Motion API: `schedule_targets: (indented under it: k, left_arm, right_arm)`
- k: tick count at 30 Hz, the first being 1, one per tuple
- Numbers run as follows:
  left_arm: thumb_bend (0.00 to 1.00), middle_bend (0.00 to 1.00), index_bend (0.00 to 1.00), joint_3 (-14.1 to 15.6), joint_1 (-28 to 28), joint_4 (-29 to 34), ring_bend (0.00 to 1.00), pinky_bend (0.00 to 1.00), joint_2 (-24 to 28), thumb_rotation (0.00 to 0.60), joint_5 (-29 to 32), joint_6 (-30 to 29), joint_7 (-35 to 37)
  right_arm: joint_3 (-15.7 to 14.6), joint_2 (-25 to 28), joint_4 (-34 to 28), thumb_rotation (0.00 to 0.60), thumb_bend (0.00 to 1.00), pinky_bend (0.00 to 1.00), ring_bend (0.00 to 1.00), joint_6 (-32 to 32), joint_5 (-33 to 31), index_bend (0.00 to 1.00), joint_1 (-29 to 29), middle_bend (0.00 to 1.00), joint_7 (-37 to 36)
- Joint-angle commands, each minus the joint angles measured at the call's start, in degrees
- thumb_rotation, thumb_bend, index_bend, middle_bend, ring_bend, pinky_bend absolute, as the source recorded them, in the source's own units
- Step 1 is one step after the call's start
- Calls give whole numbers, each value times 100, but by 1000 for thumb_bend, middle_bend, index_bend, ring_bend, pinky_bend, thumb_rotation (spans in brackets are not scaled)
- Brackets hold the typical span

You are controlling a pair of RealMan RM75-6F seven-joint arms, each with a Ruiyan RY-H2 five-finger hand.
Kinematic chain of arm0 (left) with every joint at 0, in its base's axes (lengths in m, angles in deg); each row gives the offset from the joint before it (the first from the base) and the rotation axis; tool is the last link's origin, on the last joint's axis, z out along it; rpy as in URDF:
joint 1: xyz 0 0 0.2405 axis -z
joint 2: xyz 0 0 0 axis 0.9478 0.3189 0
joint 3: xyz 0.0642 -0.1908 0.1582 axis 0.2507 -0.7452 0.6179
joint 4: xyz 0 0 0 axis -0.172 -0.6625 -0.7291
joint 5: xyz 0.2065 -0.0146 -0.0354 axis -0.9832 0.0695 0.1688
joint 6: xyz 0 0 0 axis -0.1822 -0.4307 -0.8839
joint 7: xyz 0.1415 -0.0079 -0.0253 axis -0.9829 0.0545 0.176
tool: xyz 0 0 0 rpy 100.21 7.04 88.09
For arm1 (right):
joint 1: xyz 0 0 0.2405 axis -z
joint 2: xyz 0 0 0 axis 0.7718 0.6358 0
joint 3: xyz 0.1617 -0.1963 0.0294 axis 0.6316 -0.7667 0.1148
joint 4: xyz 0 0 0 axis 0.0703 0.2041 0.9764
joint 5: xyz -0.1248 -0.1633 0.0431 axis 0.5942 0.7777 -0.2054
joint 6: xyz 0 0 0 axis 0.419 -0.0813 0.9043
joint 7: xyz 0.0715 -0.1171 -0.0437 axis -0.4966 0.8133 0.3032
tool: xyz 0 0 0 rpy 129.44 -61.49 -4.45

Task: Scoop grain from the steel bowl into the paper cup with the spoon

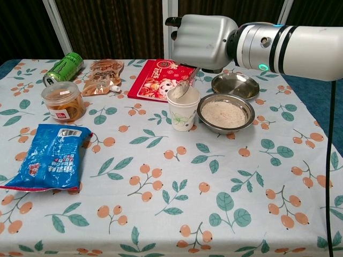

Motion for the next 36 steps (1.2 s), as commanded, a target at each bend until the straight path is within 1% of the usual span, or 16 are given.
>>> schedule_targets:
  k: [1, 13, 24, 27, 36]
  left_arm:
    - [60, 162, 167, -5, -2, -8, 95, 203, -10, 600, 7, 1, 18]
    - [61, 162, 167, -7, -40, -26, 96, 203, -36, 600, 25, -28, 45]
    - [61, 162, 167, -15, -42, -59, 95, 203, -59, 600, 19, -24, 77]
    - [60, 162, 167, 0, -56, -71, 95, 203, -71, 600, 3, -38, 84]
    - [60, 162, 167, -19, -53, -73, 95, 203, -68, 600, 21, -26, 71]
  right_arm:
    - [-106, -29, 124, 600, 348, 0, 226, 82, 270, 643, -109, 572, 224]
    - [-218, -108, 322, 600, 346, 0, 226, 6, 605, 649, -303, 572, 820]
    - [-192, -78, 134, 600, 347, 0, 226, -114, 262, 650, -300, 573, 1364]
    - [-238, -53, 93, 600, 346, 0, 226, -215, 205, 650, -337, 573, 1484]
    - [-115, 34, -35, 600, 346, 0, 226, 3, 23, 650, -253, 573, 1266]
